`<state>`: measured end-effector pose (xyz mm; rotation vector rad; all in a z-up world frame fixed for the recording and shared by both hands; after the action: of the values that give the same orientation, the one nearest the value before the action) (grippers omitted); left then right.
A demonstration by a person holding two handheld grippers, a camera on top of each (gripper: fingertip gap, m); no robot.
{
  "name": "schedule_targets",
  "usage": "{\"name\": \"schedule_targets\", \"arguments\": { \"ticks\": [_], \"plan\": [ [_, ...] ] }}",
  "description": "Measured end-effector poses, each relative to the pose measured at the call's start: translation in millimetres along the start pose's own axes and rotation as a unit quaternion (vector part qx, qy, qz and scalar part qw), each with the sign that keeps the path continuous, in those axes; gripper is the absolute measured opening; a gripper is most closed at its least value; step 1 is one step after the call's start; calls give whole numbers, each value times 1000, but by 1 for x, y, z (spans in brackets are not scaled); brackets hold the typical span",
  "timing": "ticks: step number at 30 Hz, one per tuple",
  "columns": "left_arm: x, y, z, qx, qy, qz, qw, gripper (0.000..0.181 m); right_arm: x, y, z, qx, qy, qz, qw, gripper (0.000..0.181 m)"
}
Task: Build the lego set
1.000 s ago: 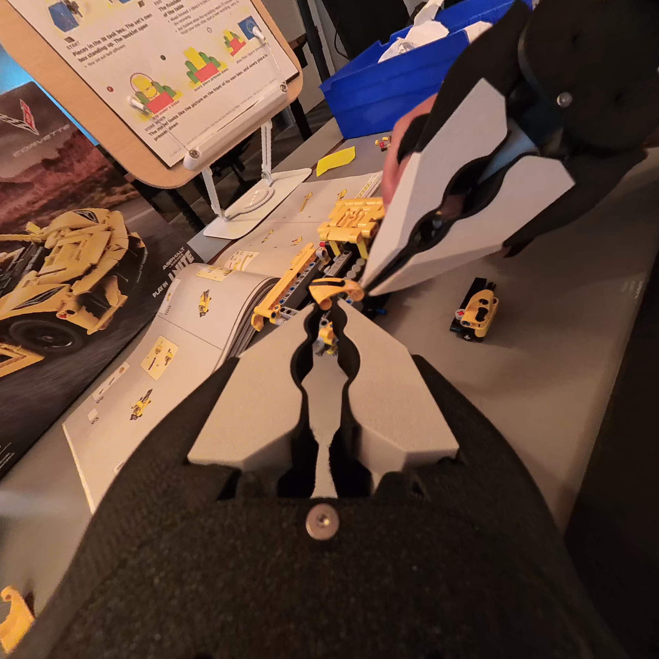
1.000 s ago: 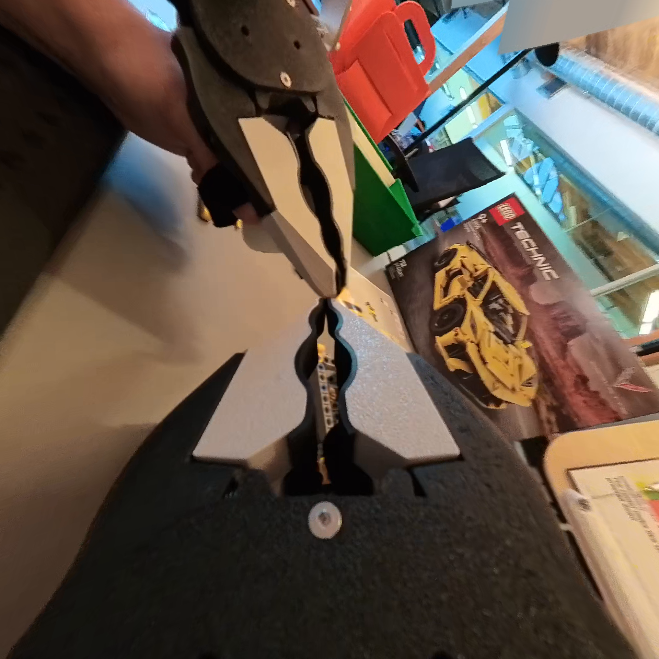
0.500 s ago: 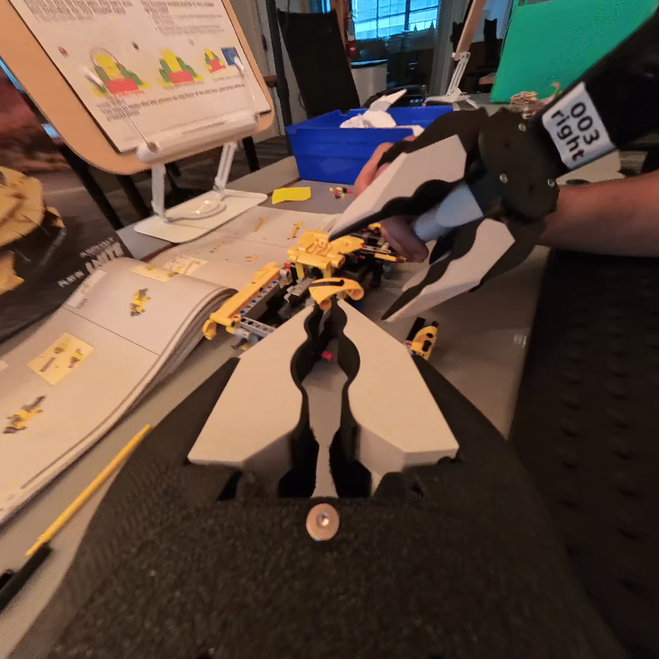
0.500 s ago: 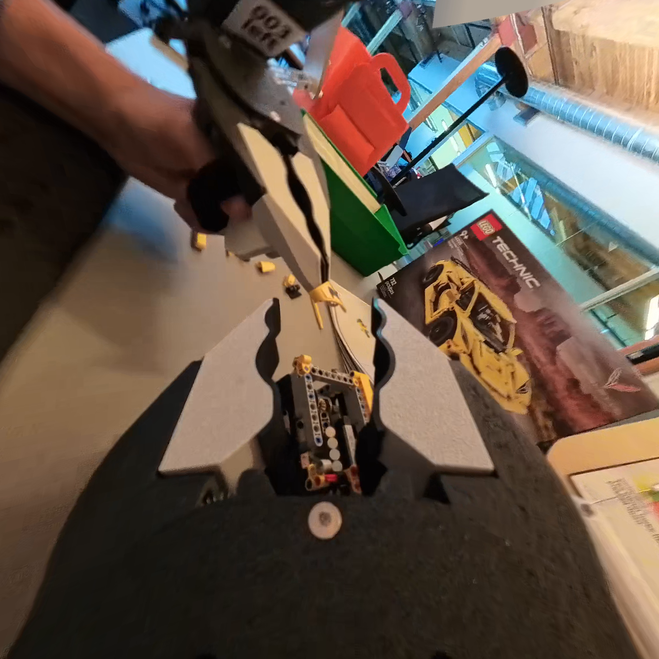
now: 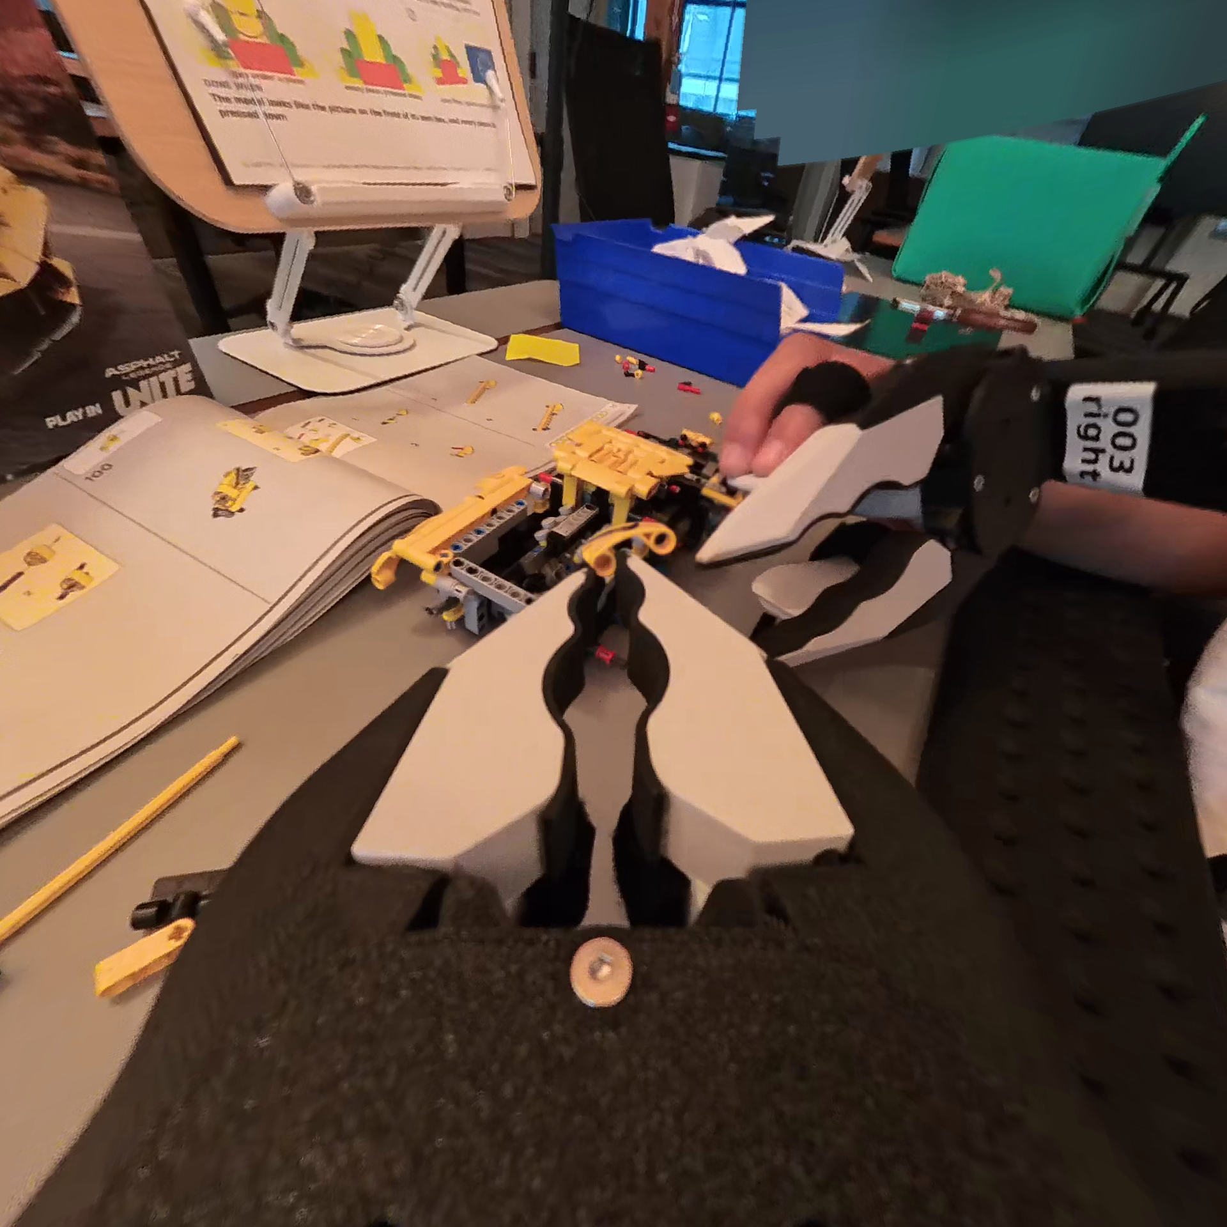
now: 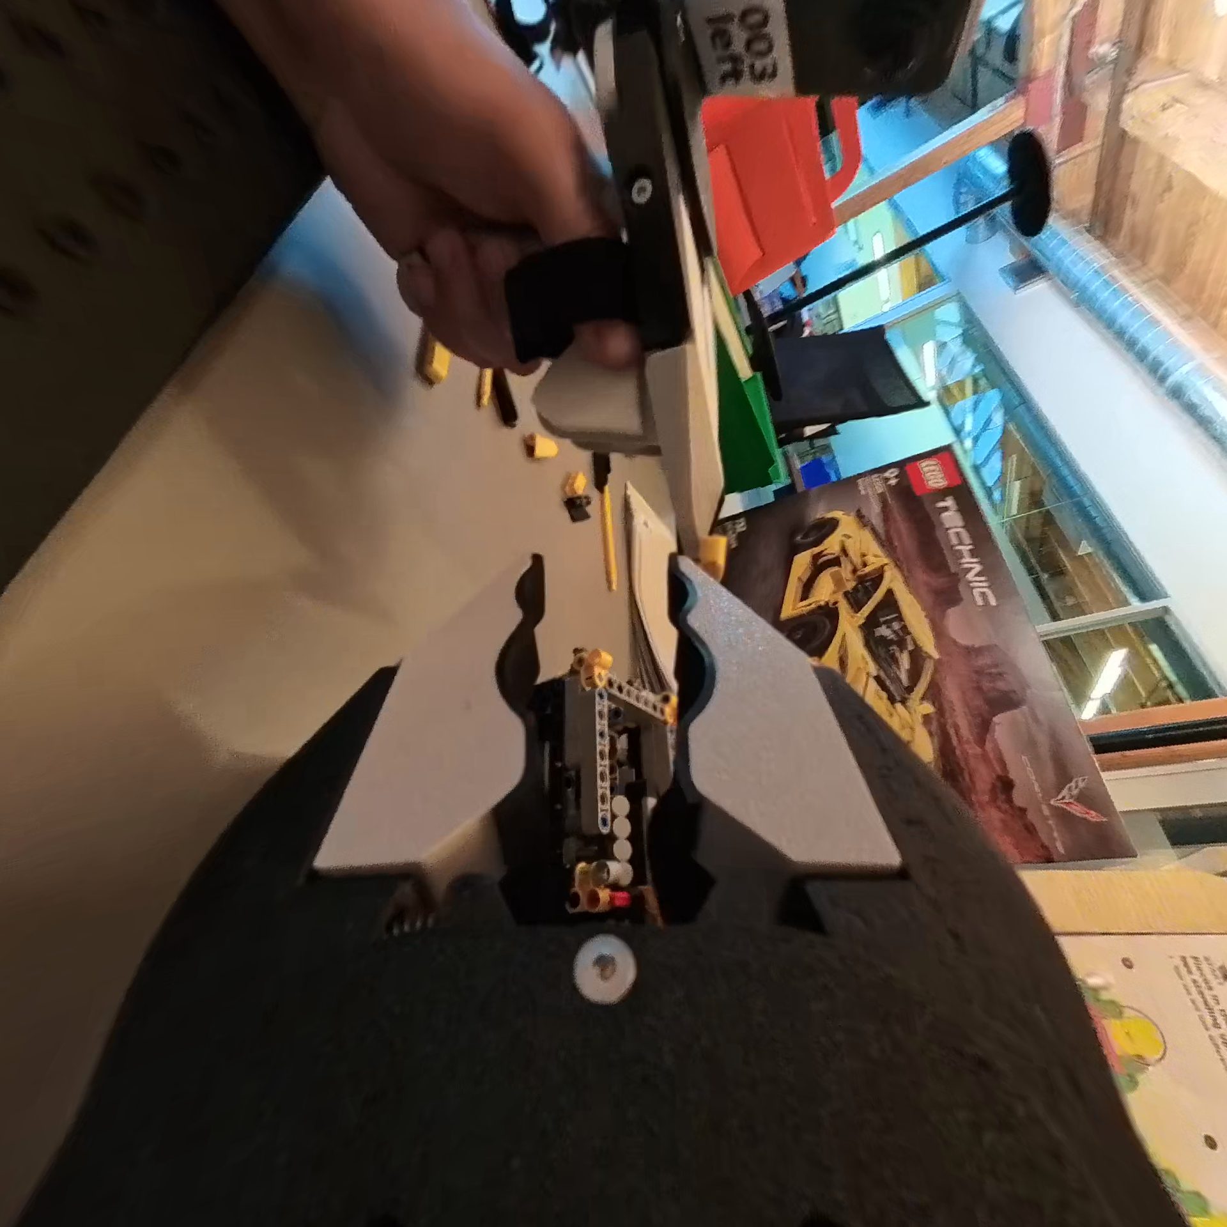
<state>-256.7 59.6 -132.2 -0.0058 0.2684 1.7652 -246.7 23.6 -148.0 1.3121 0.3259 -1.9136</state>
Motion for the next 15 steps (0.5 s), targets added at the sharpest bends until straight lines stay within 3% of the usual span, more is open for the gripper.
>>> {"name": "schedule_targets", "arguments": {
  "ticks": [7, 15],
  "plan": [
    [-6, -3, -2, 10, -32, -1, 999, 4, -15, 0, 1, -11, -45, -31, 998, 51],
    [-4, -3, -3, 12, -30, 5, 999, 4, -5, -4, 0, 0, -27, -15, 1000, 48]
  ]
}}
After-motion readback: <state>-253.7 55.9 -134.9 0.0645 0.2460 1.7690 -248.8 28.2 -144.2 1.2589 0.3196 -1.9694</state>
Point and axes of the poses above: each gripper's, where its closed fingertips meet, y back along the fingers, z out of its top, x = y × z across the jaws, the point moved 1 cm from there along y, back along the fingers, and after that the axes turned 2 degrees about y, right-handed, at the moved point
